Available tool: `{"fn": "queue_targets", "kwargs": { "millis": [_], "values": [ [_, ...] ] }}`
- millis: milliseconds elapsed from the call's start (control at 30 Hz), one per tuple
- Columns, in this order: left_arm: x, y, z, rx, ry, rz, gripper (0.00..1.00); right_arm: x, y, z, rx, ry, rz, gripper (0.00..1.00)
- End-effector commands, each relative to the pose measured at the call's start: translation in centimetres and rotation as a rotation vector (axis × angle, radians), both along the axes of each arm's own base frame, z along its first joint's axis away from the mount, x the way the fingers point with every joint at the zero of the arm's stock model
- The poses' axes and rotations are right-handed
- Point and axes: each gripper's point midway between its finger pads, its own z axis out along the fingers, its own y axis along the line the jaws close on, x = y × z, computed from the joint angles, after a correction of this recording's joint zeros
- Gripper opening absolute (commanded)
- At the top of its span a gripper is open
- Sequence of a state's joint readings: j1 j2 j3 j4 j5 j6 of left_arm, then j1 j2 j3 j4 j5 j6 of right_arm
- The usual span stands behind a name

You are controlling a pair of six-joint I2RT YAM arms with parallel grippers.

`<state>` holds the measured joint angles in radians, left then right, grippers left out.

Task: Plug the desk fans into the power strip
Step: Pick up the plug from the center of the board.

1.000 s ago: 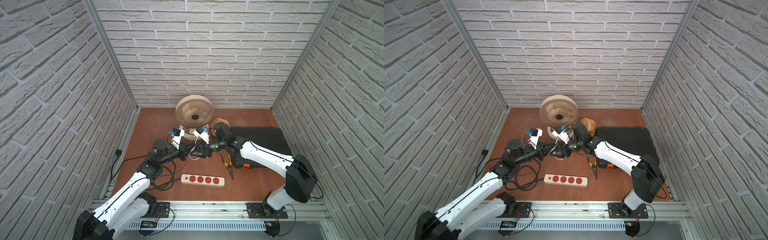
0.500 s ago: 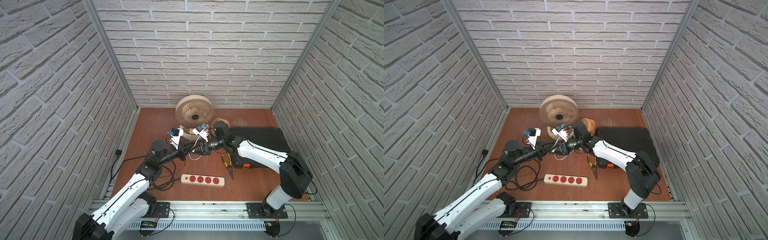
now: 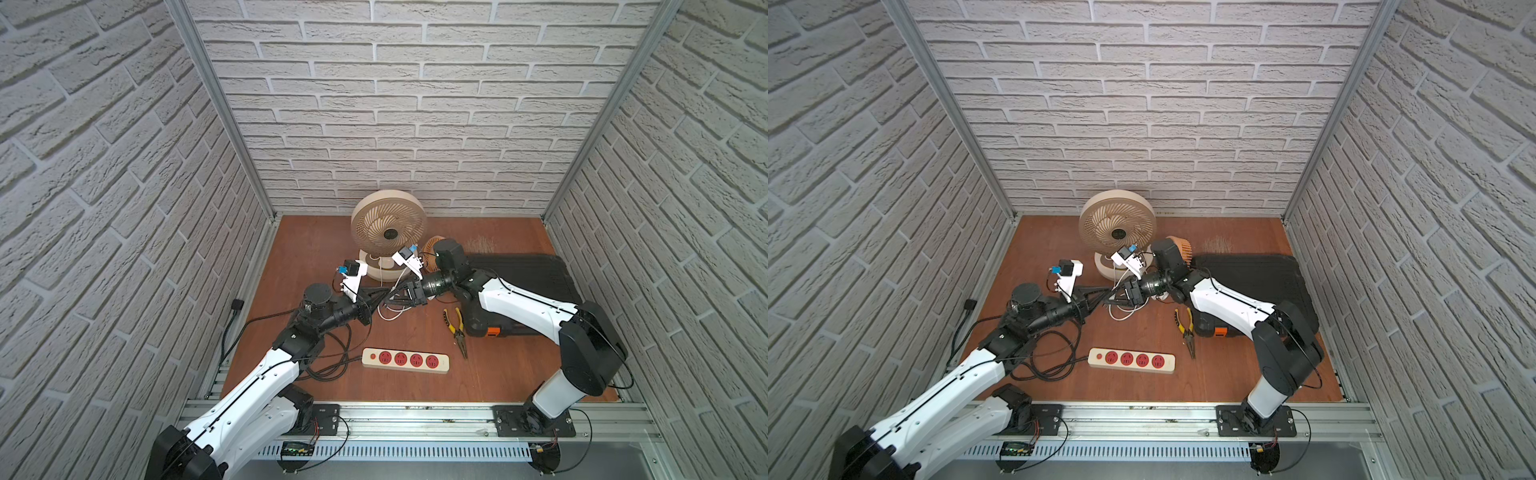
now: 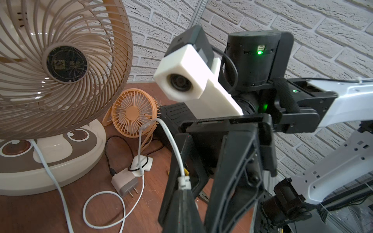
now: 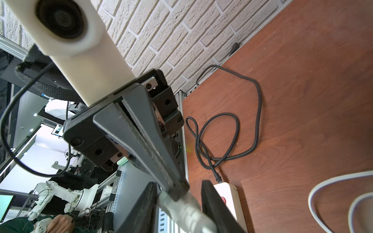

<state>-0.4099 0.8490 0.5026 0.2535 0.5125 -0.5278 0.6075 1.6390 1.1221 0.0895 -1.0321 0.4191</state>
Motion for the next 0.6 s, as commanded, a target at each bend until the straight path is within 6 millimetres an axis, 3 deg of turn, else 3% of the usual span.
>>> {"fn": "queue_targets", "kwargs": {
  "millis": [0, 233, 433, 567],
  "values": [
    [-0.2, -0.2, 0.7, -0.018, -0.040, -0.016, 0.00, -0.5, -0.3, 2.0, 0.064, -0.039, 0.015, 0.34],
    [0.0, 0.8, -0.1, 0.009, -0.006, 0.053, 0.00, 0.0, -0.6, 1.7, 0.070, -0.027, 0.000, 0.08],
    [-0.8, 1.4, -1.4, -0.021, 0.024, 0.077, 0.49, 0.6, -0.8, 1.6, 0.045, -0.013, -0.036, 0.03],
    [-1.2, 1.5, -1.9, -0.030, 0.035, 0.073, 0.58, 1.2, -0.8, 1.6, 0.034, 0.011, -0.072, 0.03]
  ]
}}
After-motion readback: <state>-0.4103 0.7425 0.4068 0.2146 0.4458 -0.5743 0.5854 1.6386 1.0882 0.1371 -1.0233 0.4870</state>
